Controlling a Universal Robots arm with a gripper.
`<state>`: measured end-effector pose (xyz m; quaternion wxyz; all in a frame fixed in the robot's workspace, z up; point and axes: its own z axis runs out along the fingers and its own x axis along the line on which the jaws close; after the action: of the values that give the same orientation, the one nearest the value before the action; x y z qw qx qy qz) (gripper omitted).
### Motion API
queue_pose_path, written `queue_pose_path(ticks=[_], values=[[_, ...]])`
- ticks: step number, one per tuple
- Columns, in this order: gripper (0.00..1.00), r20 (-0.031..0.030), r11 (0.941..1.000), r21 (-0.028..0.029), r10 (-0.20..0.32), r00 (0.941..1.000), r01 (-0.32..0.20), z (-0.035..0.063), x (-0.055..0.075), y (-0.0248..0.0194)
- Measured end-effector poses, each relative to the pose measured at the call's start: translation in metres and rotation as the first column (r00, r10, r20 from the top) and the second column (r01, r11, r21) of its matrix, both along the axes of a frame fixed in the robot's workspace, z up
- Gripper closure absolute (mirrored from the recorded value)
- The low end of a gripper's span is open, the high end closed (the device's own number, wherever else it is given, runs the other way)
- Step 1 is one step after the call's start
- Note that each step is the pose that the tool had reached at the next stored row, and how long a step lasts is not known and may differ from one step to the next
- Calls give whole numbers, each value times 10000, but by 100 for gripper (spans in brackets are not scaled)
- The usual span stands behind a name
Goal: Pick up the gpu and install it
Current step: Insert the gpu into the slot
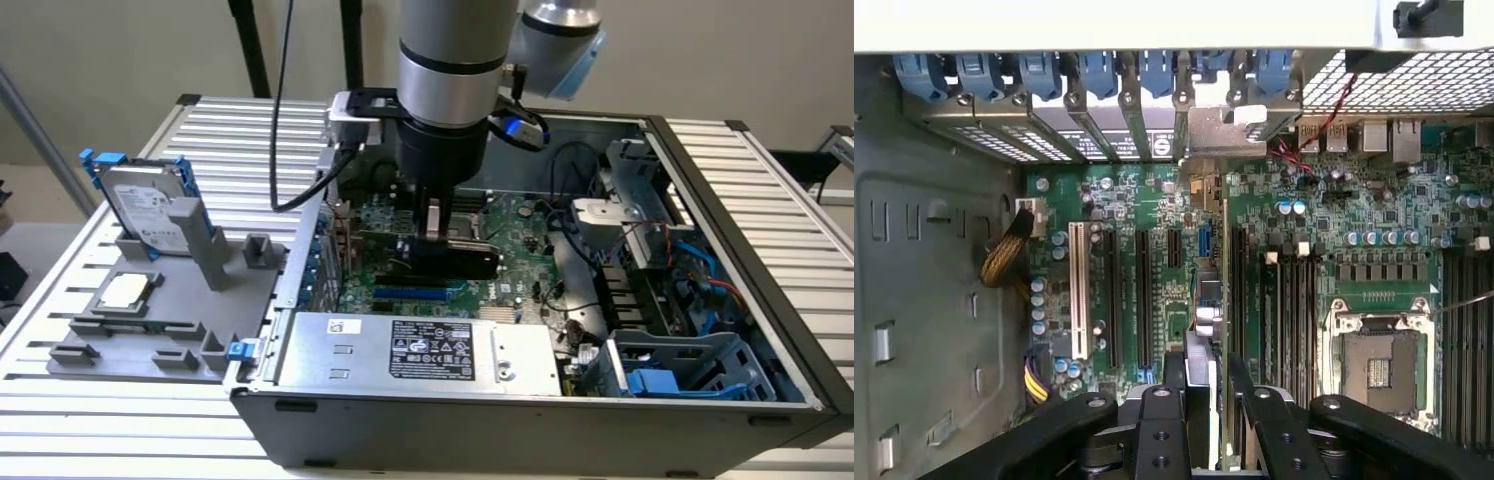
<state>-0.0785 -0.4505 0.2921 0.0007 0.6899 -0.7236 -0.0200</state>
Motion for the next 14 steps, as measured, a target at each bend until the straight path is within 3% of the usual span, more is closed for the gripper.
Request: queue_pose_path(ticks=[9,14], values=[[73,15,10000,74,-67,10000,67,-122,-73,-1],[73,29,9999,74,-70,10000,70,-148,-95,-1]])
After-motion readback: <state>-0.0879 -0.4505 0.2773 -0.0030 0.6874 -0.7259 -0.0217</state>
